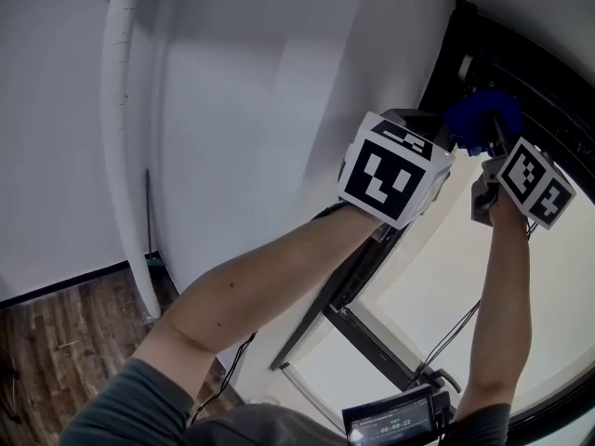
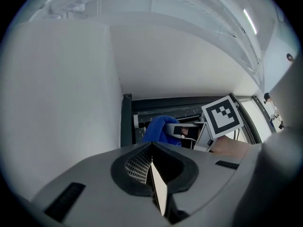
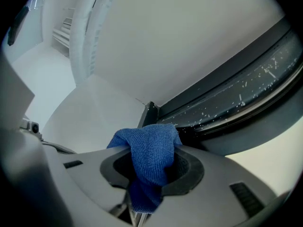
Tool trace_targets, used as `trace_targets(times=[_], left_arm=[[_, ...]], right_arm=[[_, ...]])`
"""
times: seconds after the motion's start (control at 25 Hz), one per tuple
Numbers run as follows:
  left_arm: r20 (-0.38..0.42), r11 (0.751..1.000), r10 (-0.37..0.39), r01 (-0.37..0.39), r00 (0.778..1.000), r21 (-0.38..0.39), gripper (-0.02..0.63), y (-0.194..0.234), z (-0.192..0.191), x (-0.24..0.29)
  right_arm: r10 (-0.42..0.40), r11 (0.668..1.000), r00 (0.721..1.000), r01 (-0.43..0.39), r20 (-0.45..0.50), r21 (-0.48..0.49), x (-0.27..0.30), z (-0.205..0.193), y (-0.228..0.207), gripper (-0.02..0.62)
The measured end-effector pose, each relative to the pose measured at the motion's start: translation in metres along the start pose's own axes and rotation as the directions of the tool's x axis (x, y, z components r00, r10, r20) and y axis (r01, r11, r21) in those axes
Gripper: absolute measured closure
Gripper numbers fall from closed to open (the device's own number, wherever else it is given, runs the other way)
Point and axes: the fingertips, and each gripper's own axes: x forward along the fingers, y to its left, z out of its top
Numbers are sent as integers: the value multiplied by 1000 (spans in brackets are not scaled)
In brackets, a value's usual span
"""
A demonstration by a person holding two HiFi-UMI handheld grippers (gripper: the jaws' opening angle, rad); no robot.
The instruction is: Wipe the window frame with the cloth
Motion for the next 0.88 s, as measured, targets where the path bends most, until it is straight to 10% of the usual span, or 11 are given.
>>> trace_targets(times=[0.88], left_arm=[[24, 994, 106, -106, 994, 32, 597, 17, 38, 4]], right_arm=[[188, 982, 979, -186, 85, -31, 18, 52, 39, 472]])
